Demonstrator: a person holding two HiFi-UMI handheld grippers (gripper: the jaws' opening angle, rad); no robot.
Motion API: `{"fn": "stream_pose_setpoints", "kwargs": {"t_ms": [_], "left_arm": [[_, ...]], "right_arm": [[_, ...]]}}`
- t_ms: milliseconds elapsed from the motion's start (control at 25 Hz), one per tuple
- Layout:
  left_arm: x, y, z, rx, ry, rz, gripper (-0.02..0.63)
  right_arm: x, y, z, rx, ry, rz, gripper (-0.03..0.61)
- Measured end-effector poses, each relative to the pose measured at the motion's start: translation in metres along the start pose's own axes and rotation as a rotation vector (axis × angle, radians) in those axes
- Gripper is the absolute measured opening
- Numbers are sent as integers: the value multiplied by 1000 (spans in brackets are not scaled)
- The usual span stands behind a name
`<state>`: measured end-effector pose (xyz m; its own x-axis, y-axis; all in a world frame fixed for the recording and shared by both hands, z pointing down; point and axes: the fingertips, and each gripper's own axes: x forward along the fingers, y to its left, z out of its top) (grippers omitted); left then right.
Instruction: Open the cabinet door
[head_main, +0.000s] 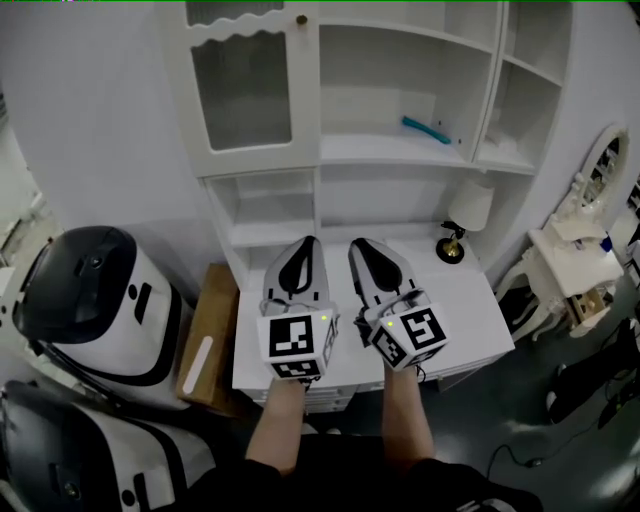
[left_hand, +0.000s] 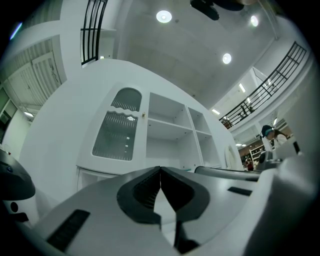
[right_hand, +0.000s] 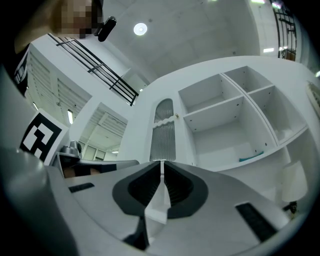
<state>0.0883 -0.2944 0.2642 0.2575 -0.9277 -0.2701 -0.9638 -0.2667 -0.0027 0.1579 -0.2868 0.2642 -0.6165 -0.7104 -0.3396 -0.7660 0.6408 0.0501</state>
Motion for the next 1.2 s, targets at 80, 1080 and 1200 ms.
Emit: {"fn": "stream_pose_setpoints", "kwargs": {"t_ms": [80,1080,1200], "left_arm": [[5,7,3,2,-11,16,13],[134,56,107,356,-179,-117,15],[150,58,121,374,-202,-125,17]], "right_arm": [[9,-4,0,-9,3,9,20],[156,-54,-8,-214,82,73,109],[167,-63,-5,-220,74,67,109]]}}
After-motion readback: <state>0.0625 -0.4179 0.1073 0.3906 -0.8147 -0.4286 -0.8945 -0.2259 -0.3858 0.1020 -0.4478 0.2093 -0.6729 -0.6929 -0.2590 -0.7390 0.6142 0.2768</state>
